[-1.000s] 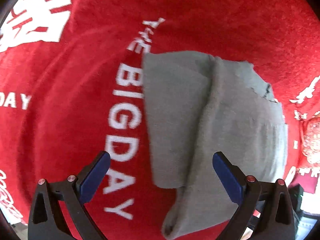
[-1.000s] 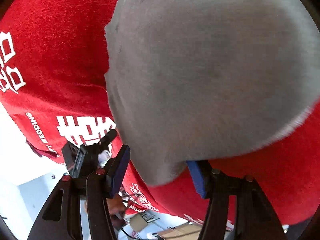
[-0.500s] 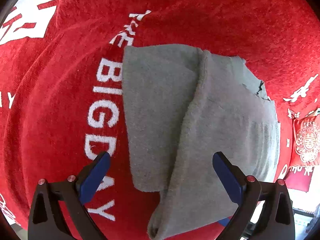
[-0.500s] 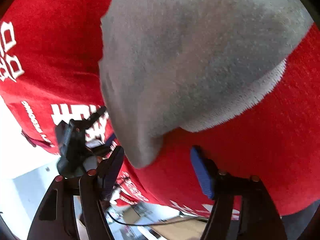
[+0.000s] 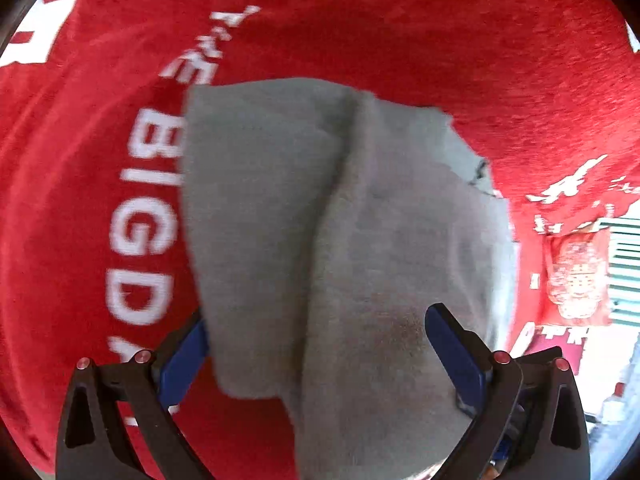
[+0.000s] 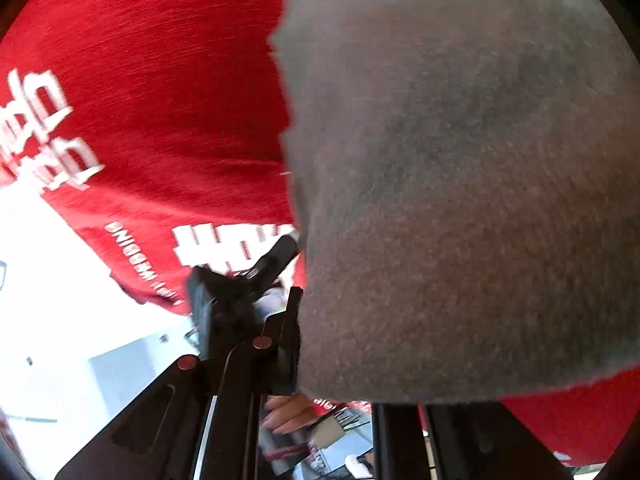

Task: Fold small clothes

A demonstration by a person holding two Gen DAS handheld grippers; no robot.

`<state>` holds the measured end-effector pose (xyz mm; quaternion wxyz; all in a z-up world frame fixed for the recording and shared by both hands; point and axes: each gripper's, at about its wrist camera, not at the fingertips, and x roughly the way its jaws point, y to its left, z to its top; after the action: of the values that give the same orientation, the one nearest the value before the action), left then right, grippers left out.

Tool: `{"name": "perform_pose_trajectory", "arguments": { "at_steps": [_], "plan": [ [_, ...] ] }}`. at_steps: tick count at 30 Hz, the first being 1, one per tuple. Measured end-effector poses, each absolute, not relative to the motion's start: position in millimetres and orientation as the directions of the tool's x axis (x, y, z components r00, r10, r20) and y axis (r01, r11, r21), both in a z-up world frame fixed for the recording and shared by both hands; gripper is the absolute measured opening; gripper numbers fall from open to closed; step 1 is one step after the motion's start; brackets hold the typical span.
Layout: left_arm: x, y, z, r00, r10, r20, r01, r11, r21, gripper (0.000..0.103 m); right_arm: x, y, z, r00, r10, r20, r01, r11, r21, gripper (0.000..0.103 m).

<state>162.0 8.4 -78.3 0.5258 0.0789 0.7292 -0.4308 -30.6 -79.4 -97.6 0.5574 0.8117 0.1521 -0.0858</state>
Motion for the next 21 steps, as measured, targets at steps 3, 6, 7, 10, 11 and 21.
{"name": "perform_pose_trajectory", "arguments": {
  "at_steps": [3,6,7,10,11,21],
  "plan": [
    [153,-6,-77,-0.485,-0.364,-0.795,0.528,0.603,-0.598,0.102,-30,-88,-85,0.940,0.181,-0.289,0.332,-0.290,0.898,0.013],
    [145,-21,-75,-0.519,-0.408,-0.751,0.477,0.591,-0.651,0.102,-29,-95,-78,0.915,0.240,-0.324,0.377,-0.224,0.899,0.013],
    [141,-27,-74,-0.521,-0.416,-0.745,0.467,0.592,-0.657,0.102,-28,-95,-80,0.902,0.260,-0.345,0.401,-0.207,0.893,0.013],
    [126,-40,-74,-0.486,-0.385,-0.785,0.522,0.592,-0.614,0.079,-25,-90,-88,0.830,0.345,-0.438,0.504,-0.128,0.854,0.013],
    [122,-43,-77,-0.478,-0.364,-0.800,0.545,0.592,-0.594,0.060,-26,-87,-89,0.807,0.366,-0.464,0.531,-0.103,0.841,0.013],
    [116,-34,-80,-0.416,-0.289,-0.862,0.612,0.612,-0.500,0.055,-53,-101,-52,0.604,0.503,-0.618,0.634,0.167,0.755,0.071]
  ]
}}
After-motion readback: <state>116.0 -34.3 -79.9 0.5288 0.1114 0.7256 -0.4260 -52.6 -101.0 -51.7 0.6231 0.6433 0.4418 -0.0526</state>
